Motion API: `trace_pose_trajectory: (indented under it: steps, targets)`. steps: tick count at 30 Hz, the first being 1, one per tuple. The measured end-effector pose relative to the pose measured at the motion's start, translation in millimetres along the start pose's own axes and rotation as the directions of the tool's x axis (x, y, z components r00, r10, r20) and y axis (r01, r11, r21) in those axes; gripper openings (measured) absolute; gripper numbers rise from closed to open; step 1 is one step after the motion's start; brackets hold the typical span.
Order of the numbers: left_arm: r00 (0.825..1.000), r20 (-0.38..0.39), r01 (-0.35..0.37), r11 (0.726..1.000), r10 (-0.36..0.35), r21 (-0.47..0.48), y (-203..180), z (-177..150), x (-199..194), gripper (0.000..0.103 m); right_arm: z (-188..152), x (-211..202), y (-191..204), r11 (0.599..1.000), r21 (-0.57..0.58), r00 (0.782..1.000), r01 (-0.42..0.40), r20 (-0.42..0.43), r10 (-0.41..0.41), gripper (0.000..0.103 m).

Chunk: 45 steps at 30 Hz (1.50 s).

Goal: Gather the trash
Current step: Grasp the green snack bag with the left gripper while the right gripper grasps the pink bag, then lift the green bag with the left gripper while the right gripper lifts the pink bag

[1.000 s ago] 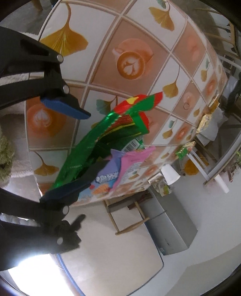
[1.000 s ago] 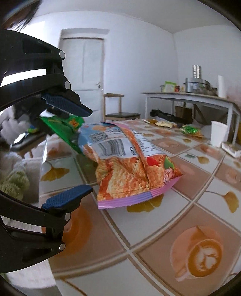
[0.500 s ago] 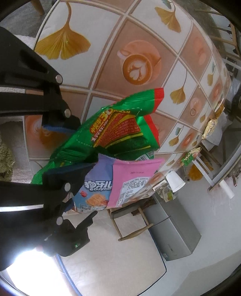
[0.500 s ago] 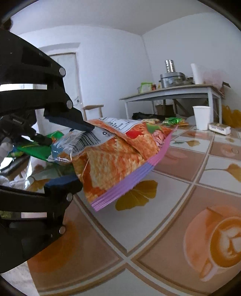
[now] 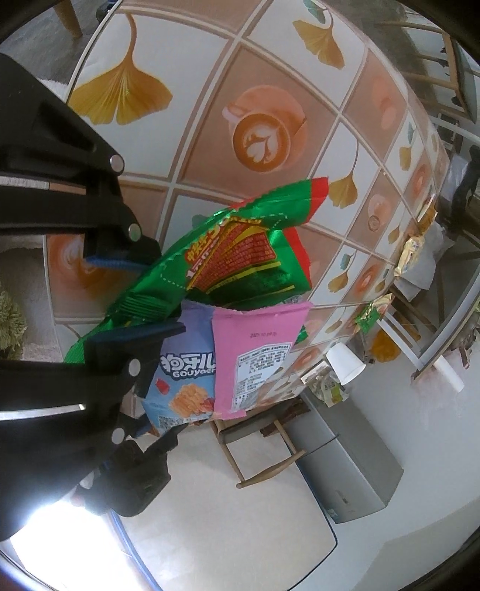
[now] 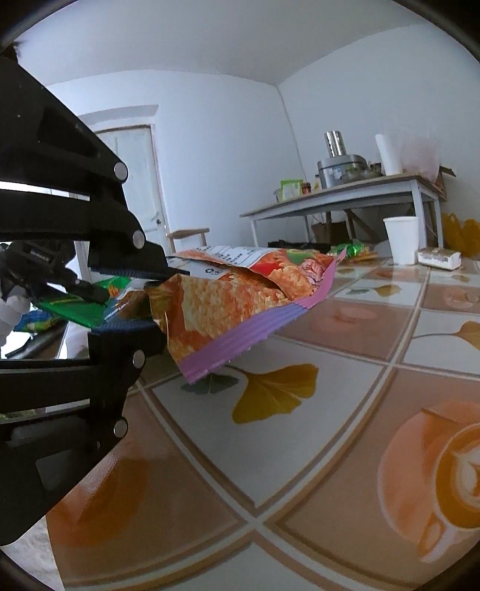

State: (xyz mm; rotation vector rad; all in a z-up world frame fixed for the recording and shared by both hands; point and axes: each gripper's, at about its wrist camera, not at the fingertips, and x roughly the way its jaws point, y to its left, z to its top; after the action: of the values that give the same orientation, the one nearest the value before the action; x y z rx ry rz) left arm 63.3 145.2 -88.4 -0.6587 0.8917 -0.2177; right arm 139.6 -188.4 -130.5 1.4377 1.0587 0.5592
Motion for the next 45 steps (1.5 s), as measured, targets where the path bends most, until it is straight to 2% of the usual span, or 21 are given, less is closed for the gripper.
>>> trace_pose_trajectory:
  steps: [5,17,32,45]
  targets:
    - [1.000,0.004,-0.006,1.000,0.006,0.011,-3.2,-0.1,1.8,0.024,2.0,-3.6,-1.5,0.999,0.002,0.999,-0.035,-0.019,0.035,0.011]
    - [0.999,0.033,-0.023,1.000,0.022,0.019,-2.6,2.1,-0.9,0.021,3.5,-6.7,0.2,0.995,0.017,0.993,-0.103,-0.053,0.104,0.009]
    - [0.991,0.103,-0.096,0.990,0.086,0.103,-16.7,7.6,-5.8,0.014,6.4,-14.1,0.4,0.994,0.017,0.993,-0.109,-0.036,0.110,0.009]
    - [0.982,0.165,-0.115,0.983,0.090,0.146,-28.2,13.5,-14.6,0.010,6.1,-25.0,2.5,0.991,0.013,0.991,-0.135,-0.023,0.135,0.009]
